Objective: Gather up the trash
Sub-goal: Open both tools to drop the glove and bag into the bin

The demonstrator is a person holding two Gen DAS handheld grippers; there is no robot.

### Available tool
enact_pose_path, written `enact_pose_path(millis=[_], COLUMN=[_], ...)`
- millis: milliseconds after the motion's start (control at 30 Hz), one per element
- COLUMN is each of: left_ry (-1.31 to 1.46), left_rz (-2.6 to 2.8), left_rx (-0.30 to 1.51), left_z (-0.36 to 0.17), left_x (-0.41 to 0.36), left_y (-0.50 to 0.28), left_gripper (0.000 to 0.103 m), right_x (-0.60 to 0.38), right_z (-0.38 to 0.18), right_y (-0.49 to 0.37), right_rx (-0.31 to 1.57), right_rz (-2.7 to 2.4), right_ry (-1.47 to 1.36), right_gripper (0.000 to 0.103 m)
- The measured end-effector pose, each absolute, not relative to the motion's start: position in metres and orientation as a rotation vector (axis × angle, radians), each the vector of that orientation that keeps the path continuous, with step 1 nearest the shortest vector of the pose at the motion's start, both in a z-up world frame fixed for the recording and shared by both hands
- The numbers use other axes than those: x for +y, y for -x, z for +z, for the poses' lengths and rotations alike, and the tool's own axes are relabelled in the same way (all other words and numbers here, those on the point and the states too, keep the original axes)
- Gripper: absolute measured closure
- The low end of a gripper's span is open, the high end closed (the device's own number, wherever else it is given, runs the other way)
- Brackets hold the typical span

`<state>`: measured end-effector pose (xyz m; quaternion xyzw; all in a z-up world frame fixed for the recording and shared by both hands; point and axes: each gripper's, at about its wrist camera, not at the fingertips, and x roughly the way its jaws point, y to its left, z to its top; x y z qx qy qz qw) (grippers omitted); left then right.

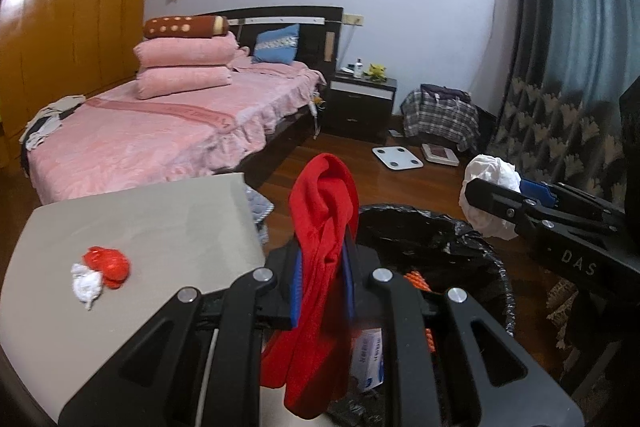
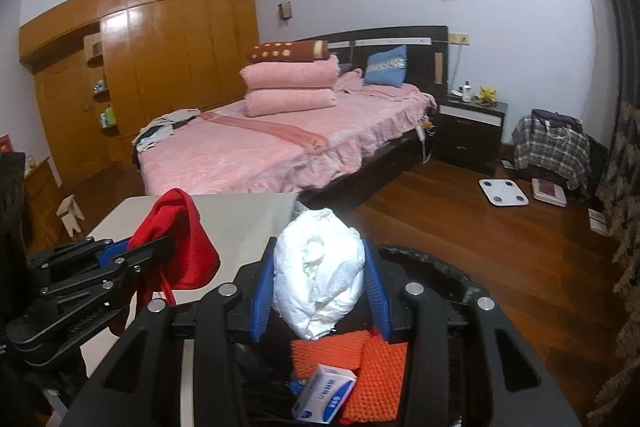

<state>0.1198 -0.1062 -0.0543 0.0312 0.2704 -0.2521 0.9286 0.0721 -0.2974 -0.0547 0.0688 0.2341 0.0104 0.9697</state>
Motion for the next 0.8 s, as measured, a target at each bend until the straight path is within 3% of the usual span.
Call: enact_pose_path(millis=[333, 400, 467, 500, 667, 800], left_ry=[-0.103, -0.104, -0.099, -0.095, -0.086, -0.082], left_rz=[-0.584, -0.605, -0.624, -0.63, -0.613, -0.576], left_rx=[0.601, 0.619, 0.635, 0.639, 0.65, 0.635], left_z=[-0.079, -0.084, -0.088, -0.091, -0.094, -0.089], left_x=[-0.153, -0.161, -0.165, -0.167, -0.16, -0.144], left_y=[-0.135, -0.14, -0.145, -0.147, -0.147, -0.143], left_gripper=[0.087, 0.079, 0.052, 0.047, 0.032, 0.026], right_x=[-0.339, -0.343, -0.349, -0.351, -0.354, -0.352], right_z=[-0.079, -0.083, -0.089, -0.09, -0.095, -0.093], right_y=[-0.075, -0.077, -0.08, -0.081, -0.079, -0.074], right_rx=[0.518, 0.528, 0.539, 0.543, 0.543, 0.526], right_rz=[-0.047, -0.056, -0.067, -0.07, -0.081, -0.084], right_ry=[-0.178, -0.183, -0.184, -0.183, -0.183, -0.187], right_gripper=[0.061, 0.057, 0.054, 0.052, 0.026, 0.014])
